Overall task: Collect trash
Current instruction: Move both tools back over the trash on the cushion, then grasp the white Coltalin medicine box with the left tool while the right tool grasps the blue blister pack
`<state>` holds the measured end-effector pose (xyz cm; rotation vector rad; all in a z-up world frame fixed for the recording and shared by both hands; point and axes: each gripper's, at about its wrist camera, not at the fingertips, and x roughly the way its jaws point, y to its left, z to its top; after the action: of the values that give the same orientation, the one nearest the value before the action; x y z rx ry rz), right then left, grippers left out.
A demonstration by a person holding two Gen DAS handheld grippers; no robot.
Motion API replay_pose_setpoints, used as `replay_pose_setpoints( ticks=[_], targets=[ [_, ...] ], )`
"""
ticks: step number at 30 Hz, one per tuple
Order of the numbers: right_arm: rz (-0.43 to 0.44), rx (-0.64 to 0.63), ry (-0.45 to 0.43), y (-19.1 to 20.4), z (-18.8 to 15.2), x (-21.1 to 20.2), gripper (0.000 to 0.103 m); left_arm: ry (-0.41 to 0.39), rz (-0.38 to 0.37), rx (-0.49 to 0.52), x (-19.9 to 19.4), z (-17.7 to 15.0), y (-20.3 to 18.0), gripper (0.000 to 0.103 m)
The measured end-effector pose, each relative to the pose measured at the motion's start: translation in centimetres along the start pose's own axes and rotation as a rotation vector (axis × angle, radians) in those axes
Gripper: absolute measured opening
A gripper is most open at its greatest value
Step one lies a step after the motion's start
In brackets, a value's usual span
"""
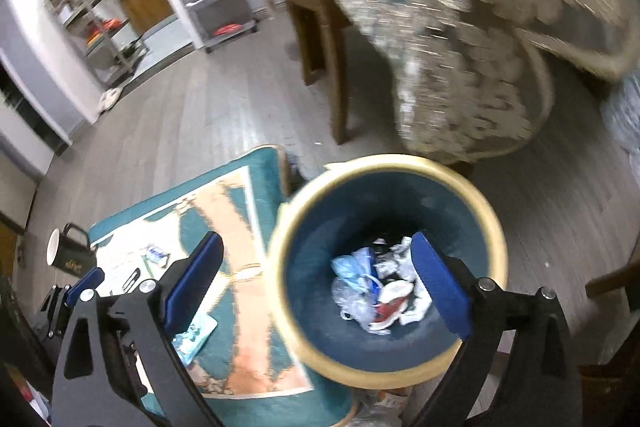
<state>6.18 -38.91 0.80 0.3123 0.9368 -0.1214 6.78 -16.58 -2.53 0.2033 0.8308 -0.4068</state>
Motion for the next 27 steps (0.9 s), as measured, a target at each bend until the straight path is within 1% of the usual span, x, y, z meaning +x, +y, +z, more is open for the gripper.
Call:
replay_pose_setpoints(
  ticks=[4, 7, 13, 15, 18, 22, 23, 25, 27],
  targets=[
    [0.028, -0.067, 0.023, 4.1, -0.3, 0.7, 0.093, 0.013, 0.033, -0.064, -0.6, -1.0, 3.3, 0.09],
    [0.042, -0.113, 0.033, 7.0, -0.7, 1.1, 0.094, 0.029, 0.055, -0.139, -1.0, -2.2, 6.6, 0.09],
    [0.08, -0.148, 0.08, 11.1, -1.6, 2.5, 0.094, 0.065, 0.107, -0.217, -2.0, -4.3, 11.0, 0.09],
    [0.089, -0.149, 0.086, 11.9, -2.0, 2.9, 0.094, 0.077, 0.11, -0.195, -2.5, -4.2, 11.9, 0.09],
    [0.092, -0.135, 0.13, 13.0, -2.9, 3.8, 0.094, 0.064, 0.124, -0.116, -4.0, -3.3, 13.4, 0.09],
    [0.02, -0.079, 0.172, 13.5, -5.1, 5.4, 0.094, 0.073, 0.123, -0.08, -4.6, -2.1, 16.3, 0.09],
    [0.005, -0.075, 0.176, 13.8, -5.7, 5.8, 0.094, 0.071, 0.139, -0.053, -4.6, -1.6, 17.3, 0.09],
    [-0.006, -0.061, 0.188, 14.4, -7.0, 6.7, 0.094, 0.069, 0.145, -0.018, -4.5, -1.6, 18.0, 0.09],
    [-0.017, -0.066, 0.185, 15.1, -7.9, 7.3, 0.094, 0.068, 0.125, 0.008, -4.0, -2.1, 18.7, 0.09]
  ],
)
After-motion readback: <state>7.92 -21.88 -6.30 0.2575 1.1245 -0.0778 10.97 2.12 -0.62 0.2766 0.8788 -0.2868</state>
